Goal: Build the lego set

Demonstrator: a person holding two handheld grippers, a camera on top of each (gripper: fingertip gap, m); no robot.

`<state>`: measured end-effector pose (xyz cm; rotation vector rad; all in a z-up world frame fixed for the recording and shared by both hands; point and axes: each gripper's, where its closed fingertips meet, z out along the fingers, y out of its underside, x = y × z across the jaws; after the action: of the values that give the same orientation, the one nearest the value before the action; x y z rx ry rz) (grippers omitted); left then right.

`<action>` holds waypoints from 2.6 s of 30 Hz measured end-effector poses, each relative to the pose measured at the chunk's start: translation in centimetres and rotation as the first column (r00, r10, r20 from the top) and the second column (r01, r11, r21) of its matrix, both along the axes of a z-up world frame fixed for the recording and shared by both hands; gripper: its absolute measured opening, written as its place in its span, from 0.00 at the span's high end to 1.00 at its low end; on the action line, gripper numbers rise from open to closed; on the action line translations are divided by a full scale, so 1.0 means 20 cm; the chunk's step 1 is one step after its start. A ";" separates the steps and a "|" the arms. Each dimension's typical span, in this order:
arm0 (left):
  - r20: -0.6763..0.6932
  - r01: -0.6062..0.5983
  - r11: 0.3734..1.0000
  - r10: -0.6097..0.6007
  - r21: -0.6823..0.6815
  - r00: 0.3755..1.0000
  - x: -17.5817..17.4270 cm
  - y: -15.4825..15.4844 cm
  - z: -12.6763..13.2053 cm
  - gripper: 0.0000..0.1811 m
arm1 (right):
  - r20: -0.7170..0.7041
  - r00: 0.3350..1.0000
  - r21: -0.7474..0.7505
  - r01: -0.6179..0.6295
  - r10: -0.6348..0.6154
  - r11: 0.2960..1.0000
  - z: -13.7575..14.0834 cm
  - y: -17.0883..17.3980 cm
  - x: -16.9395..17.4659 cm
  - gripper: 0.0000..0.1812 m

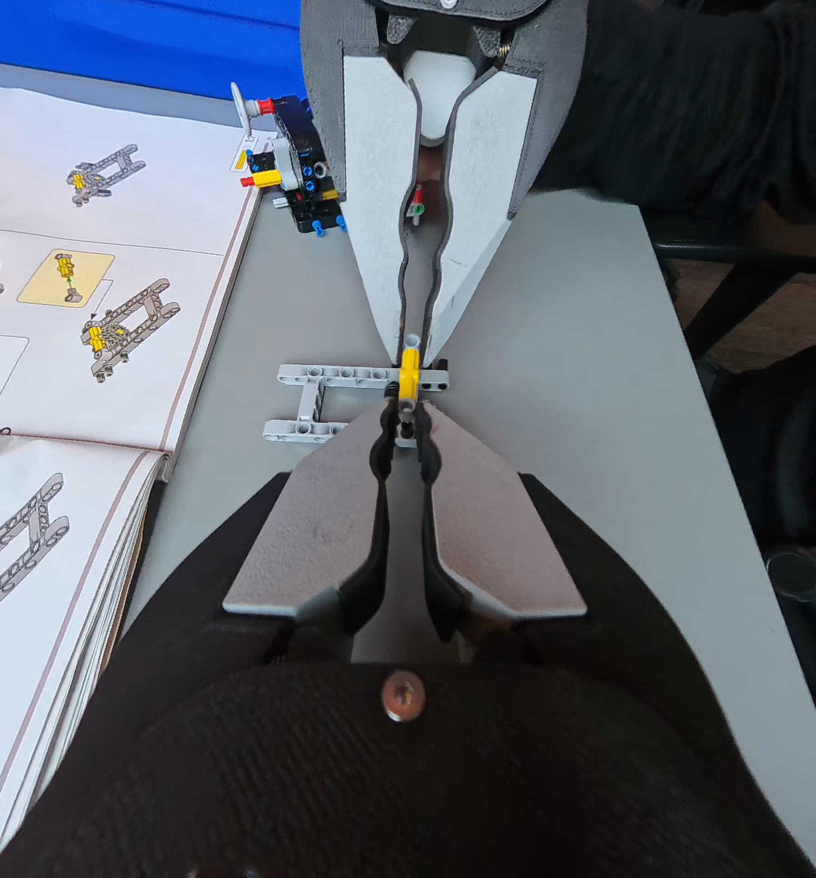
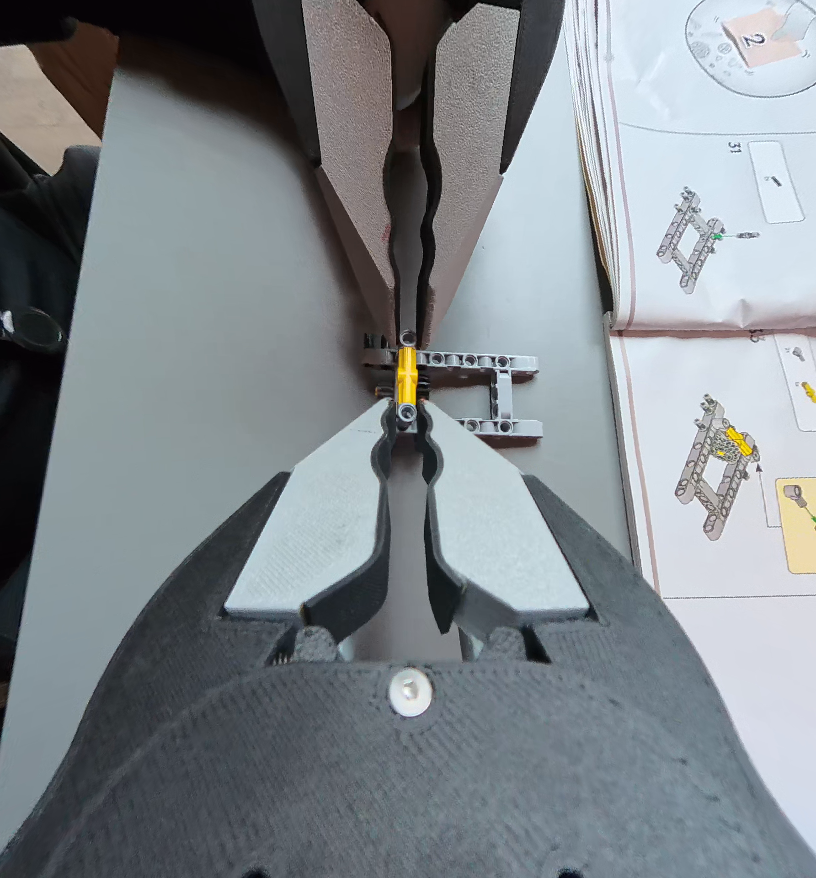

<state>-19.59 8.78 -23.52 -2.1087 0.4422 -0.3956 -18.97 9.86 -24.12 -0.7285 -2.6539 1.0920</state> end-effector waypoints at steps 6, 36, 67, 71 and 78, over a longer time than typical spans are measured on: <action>0.007 -0.006 1.000 0.006 -0.015 1.000 0.00 0.01 -0.01 0.98 | -0.013 1.000 -0.018 0.001 -0.001 1.000 0.01 0.01 -0.01 0.96; -0.010 -0.012 0.998 0.011 -0.062 1.000 0.00 -0.01 -0.04 0.97 | 0.037 0.999 -0.003 -0.015 0.015 1.000 -0.03 0.02 0.01 0.98; -0.262 0.158 0.987 -0.146 0.026 0.954 -0.01 -0.02 -0.06 0.97 | -0.215 0.976 0.293 0.050 0.015 0.955 -0.05 0.00 0.03 0.99; -0.228 0.165 0.986 -0.155 0.025 0.961 0.01 -0.02 -0.06 0.97 | -0.179 0.982 0.151 0.090 -0.063 0.984 -0.03 0.00 0.05 0.99; -0.275 0.177 0.982 -0.152 0.067 0.949 0.02 -0.02 -0.01 0.97 | -0.225 0.971 0.180 0.123 -0.081 0.976 0.00 -0.01 0.06 0.99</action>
<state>-19.27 8.31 -23.66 -2.0499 0.7848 -0.1786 -17.69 9.64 -24.07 -0.6588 -2.4639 0.8219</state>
